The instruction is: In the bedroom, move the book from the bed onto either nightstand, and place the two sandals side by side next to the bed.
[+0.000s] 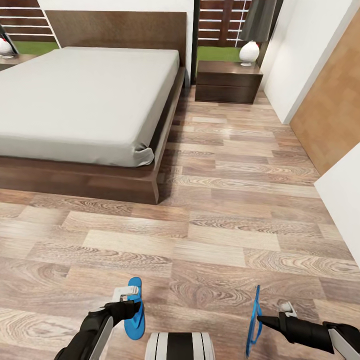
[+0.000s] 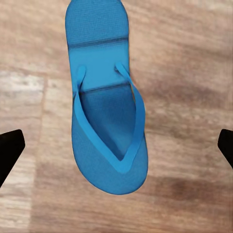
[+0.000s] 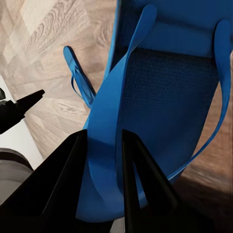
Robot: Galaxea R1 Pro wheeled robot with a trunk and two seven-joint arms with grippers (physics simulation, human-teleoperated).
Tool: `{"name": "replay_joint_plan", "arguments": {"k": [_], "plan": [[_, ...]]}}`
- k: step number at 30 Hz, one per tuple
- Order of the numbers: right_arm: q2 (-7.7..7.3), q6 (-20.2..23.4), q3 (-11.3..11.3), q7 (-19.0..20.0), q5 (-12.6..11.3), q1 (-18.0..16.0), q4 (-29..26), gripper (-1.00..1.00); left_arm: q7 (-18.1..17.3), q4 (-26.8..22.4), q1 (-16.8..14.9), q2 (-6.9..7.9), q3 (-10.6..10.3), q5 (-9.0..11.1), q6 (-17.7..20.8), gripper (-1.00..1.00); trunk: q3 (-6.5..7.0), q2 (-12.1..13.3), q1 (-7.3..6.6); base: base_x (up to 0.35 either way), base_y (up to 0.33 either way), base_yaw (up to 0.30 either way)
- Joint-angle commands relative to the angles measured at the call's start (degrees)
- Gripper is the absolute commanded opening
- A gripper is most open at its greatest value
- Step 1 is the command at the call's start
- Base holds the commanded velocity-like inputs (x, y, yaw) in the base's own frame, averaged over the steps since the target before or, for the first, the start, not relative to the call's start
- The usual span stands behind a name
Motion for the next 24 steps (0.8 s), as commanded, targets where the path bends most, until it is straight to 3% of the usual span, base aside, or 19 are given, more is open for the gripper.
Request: {"name": "replay_joint_plan", "arguments": {"k": [1, 6, 24], "plan": [[-0.40, 0.41, -0.01, 0.01, -0.55, -0.04, 0.01, -1.00, 0.13, -0.08, 0.01, 0.00, 0.00, 0.44, 0.29, 1.00, -0.04, -0.02, -0.01, 0.000, 0.000, 0.000], [-1.53, 0.41, -1.75, 0.01, -0.63, -0.03, 0.05, -1.00, 0.16, -1.33, 0.06, 0.00, 0.00, 0.44, 0.35, 1.00, -0.04, -0.02, -0.01, 0.000, 0.000, 0.000], [-1.66, 0.41, -7.82, 0.00, -0.62, -0.03, 0.09, -1.00, 0.16, -1.58, 0.06, 0.00, 0.00, 0.44, 0.39, 1.00, -0.04, -0.02, -0.01, 0.000, 0.000, 0.000]]}}
